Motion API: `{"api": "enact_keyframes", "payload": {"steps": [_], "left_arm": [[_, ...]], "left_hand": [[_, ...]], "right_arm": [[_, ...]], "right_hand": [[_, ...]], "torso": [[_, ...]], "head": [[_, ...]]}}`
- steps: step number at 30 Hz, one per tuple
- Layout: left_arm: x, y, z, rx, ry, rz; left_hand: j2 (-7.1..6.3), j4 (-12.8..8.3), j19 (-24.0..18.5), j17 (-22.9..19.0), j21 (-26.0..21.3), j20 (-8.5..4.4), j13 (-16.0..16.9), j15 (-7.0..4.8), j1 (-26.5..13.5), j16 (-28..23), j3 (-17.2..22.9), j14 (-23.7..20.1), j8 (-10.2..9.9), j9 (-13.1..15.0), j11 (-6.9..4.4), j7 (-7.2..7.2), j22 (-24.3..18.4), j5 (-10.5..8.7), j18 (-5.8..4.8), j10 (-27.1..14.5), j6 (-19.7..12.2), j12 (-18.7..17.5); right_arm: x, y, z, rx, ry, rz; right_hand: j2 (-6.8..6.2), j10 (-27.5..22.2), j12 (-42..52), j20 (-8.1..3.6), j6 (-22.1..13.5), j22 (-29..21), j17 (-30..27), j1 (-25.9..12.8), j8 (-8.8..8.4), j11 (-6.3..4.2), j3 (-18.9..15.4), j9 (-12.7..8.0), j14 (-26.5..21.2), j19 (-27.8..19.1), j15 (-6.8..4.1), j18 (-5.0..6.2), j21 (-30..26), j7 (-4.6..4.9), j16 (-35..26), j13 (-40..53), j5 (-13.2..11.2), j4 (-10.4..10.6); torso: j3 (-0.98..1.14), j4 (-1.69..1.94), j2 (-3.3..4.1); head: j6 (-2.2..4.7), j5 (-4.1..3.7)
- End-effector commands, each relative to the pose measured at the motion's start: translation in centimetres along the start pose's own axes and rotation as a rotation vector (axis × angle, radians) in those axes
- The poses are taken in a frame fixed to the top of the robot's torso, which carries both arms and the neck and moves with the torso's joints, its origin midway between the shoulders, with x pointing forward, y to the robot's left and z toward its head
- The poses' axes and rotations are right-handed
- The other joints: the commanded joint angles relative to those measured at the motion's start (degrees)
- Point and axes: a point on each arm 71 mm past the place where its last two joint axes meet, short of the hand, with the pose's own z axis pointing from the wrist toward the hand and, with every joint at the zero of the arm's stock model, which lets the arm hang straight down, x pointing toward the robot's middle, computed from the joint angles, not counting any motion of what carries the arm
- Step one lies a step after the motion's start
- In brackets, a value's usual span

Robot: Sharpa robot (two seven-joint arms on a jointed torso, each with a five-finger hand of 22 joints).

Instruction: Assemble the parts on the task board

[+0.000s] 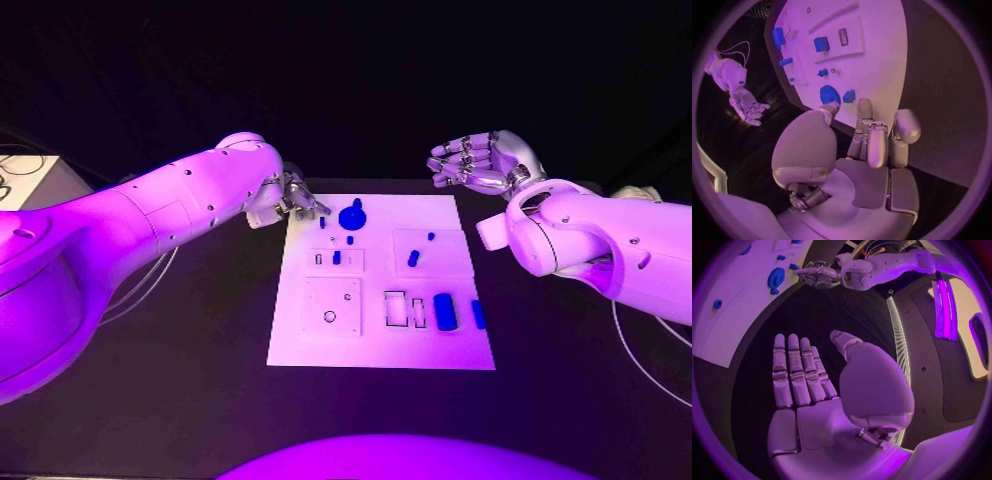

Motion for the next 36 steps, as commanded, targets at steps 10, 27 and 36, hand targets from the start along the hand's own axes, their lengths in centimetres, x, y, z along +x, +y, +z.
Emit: {"api": "enact_keyframes", "payload": {"steps": [10, 27, 36], "left_arm": [[0.59, -0.61, 0.09, 0.029, 0.04, 0.005], [1.08, -0.61, 0.5, 0.018, 0.04, 0.0], [0.97, -0.43, 0.6, 0.011, 0.019, -0.016]], "left_hand": [[0.24, -0.19, 0.65, 1.77, 0.37, -0.18, -0.18, -0.34, 1.58, 0.57, -0.08, 2.38, 0.39, -0.18, -0.29, -0.04, 0.36, 0.13, 0.62, 0.28, 0.87, 0.31], [1.37, -0.14, 0.82, 1.99, 0.53, -0.34, -0.38, -0.53, 2.61, 0.7, 0.23, 2.47, 0.67, -0.38, -0.51, -0.3, 0.66, 0.21, 0.56, 0.52, 1.43, 0.24], [2.82, -0.13, 0.93, 2.1, 0.62, -0.5, -0.56, -0.74, 3.67, 0.75, 0.79, 2.51, 1.01, -0.47, -0.74, -0.55, 0.85, 0.2, 0.53, 0.72, 1.81, 0.15]], "right_arm": [[0.21, 0.15, 0.03, -0.014, 0.017, 0.002], [0.31, 0.19, 0.06, -0.014, 0.02, 0.003], [0.33, 0.17, 0.08, -0.013, 0.022, 0.003]], "right_hand": [[0.29, -0.03, -0.39, 0.28, 0.13, -0.06, -0.05, 0.32, -0.3, 0.34, -0.11, -0.09, 0.05, -0.32, 0.46, 0.38, 0.1, 0.37, -0.35, -0.08, 0.01, -0.25], [0.38, -0.07, -0.39, 0.29, 0.15, -0.24, -0.22, 0.31, -0.37, 0.37, -0.19, -0.11, 0.04, -0.32, 0.48, 0.38, 0.11, 0.41, -0.38, -0.08, 0.18, -0.23], [0.44, -0.07, -0.38, 0.3, 0.17, -0.34, -0.3, 0.31, -0.4, 0.38, -0.22, -0.12, 0.05, -0.32, 0.49, 0.38, 0.11, 0.42, -0.39, -0.08, 0.24, -0.22]], "torso": [[0.04, -0.03, -0.02], [0.01, -0.03, 0.07], [0.03, 0.03, 0.04]], "head": [[-0.09, 0.01], [-0.4, -0.31], [-0.5, -0.4]]}}
